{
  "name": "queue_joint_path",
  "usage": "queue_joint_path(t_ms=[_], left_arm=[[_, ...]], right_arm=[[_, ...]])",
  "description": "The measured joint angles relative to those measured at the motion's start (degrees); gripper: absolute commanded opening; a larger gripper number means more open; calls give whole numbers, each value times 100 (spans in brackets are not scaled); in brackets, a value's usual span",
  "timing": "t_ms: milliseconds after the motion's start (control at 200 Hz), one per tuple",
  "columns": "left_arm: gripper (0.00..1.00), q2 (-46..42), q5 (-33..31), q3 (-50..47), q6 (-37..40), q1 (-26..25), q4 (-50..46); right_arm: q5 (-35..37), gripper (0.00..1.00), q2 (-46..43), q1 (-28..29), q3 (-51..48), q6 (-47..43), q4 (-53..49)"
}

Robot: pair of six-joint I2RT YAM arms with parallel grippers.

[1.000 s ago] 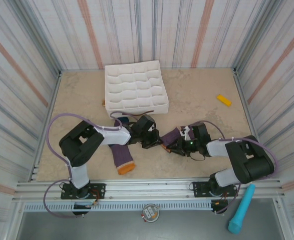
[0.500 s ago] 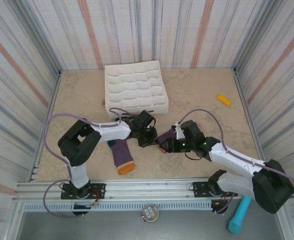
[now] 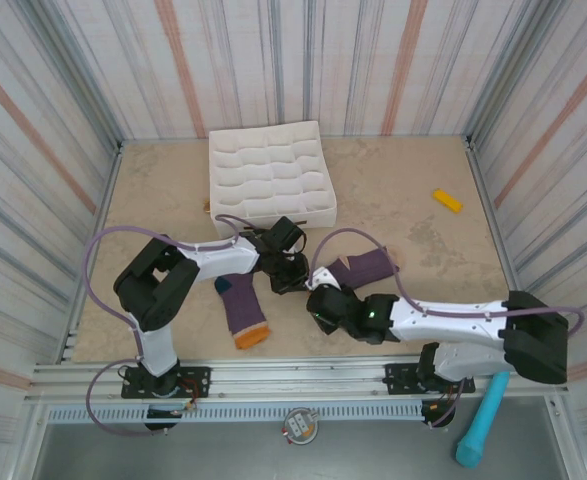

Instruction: Roll the socks

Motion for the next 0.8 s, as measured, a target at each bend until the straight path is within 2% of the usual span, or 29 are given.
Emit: queue_joint_path(t_ms=[311, 621, 802], left_arm=[[0, 2, 160, 31, 52, 50, -85], [0, 24, 258, 33, 70, 76, -118], [0, 28, 278, 33, 105, 76, -116]], right_arm=[[1069, 59, 1226, 463, 232, -444, 369], [1727, 58, 1969, 763, 341, -417, 398], [2096, 53, 2400, 835, 557, -225, 313]])
